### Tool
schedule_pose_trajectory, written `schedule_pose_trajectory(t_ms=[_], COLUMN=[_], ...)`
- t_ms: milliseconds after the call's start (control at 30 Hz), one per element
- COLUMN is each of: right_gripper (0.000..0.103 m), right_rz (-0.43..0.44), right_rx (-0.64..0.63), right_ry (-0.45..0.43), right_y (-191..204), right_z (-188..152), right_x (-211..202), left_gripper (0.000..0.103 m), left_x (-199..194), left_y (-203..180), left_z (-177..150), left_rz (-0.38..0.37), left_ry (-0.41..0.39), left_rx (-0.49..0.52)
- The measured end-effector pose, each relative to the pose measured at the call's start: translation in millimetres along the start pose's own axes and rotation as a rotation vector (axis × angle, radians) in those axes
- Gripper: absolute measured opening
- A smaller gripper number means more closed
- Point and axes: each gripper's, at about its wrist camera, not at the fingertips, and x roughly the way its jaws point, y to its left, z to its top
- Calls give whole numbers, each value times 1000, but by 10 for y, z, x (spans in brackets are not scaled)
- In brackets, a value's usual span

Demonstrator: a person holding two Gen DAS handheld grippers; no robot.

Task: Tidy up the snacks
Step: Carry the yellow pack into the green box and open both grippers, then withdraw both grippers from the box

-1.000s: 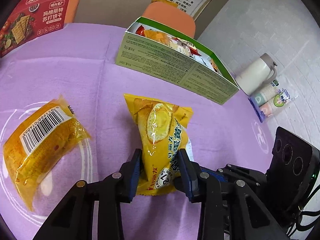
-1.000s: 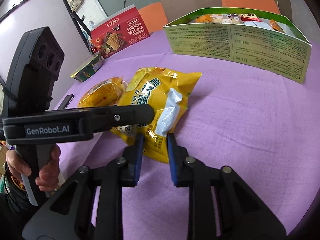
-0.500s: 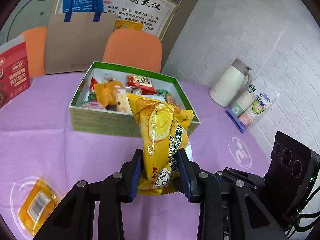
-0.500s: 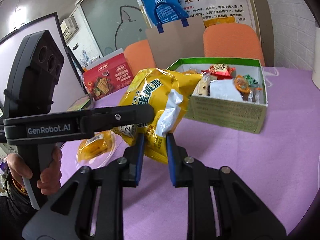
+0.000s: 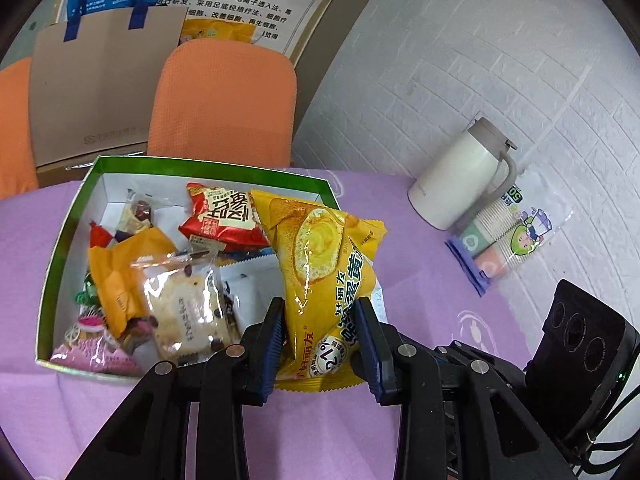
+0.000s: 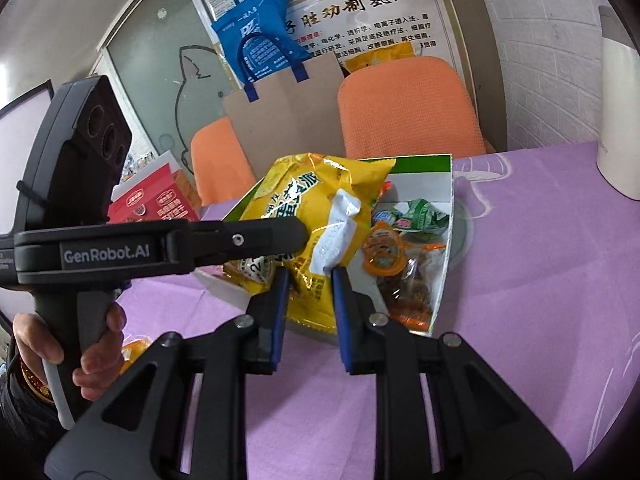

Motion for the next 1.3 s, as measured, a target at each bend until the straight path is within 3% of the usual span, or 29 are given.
schedule_pose_trajectory(t_ms=[200, 367, 400, 433, 467, 500, 533, 633, 933, 1167, 1300], right_gripper=[24, 24, 26, 35, 52, 59, 66, 68, 101, 102, 102], right_rz=[-42, -173, -172, -178, -196, -216, -236, -234, -197, -176, -144], right_rx=[17, -39, -46, -54, -66, -78, -88, -79, -54, -84, -77], right_ry=[-15, 1, 6, 5, -6, -24, -45, -32, -82, -129, -128], right_y=[-283, -382, -397, -404, -402, -401, -399, -404, -139, 202, 347], right_z=[208, 251, 242, 225, 202, 179, 155, 120, 33, -203, -416], right_x=[203, 356, 372, 371, 358, 344, 325, 299, -206, -721, -913], left_gripper=[35, 35, 42, 63, 74, 86, 88, 90, 90, 92, 98], left_x=[374, 620, 636, 641, 629, 592, 548, 497, -65, -695, -992], left_y=[28, 24, 20, 18, 20, 24, 42, 59, -44, -194, -269], left_z=[323, 414, 409, 396, 384, 359, 342, 328, 69, -406, -740], left_rz=[-7, 3, 16, 38, 52, 66, 76, 135, 246, 320, 363], left_ry=[28, 53, 51, 48, 39, 9, -17, -20, -85, -133, -163], left_rx=[6, 36, 43, 45, 42, 39, 39, 48, 78, 84, 86])
